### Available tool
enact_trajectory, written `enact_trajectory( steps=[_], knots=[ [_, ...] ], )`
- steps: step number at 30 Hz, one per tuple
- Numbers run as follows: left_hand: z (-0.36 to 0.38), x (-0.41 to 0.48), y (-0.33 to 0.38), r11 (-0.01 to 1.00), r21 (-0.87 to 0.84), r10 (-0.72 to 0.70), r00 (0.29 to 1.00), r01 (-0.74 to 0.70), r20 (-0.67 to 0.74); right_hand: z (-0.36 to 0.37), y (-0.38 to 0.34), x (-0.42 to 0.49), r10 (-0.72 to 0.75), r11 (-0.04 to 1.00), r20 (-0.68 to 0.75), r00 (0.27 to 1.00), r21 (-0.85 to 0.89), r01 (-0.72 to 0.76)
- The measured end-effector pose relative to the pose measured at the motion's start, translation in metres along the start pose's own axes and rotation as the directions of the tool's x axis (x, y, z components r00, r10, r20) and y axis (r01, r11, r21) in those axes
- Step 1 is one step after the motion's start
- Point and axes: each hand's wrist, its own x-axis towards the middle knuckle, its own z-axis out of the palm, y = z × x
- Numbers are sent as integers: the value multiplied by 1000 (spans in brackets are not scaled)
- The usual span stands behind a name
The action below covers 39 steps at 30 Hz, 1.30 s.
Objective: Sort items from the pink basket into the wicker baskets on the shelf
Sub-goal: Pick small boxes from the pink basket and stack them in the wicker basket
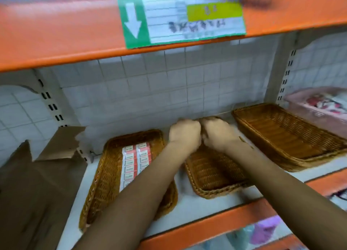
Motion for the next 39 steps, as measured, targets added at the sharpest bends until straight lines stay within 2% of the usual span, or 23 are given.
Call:
enact_trajectory(
  steps=[12, 19, 23, 31, 39],
  knots=[
    [-14, 40, 221, 956, -107, 259, 959, -272, -116, -66, 194, -107, 243, 963, -86, 966, -101, -251],
    [-26, 58, 320, 900, -113, 408, 904, -421, -127, -98, 279, -158, 398, 911, -114, 910, -68, -407],
    [-30, 70, 358, 871, -122, 458, 876, -476, -150, -108, 312, -170, 447, 886, -143, 883, -66, -459],
    [-17, 119, 411, 823, -170, 530, 841, -542, -110, -115, 379, -164, 543, 821, -142, 828, -120, -559],
    [15, 191, 434, 823, -183, 548, 837, -538, 4, -111, 439, -126, 596, 794, 4, 803, -151, -589]
  ],
)
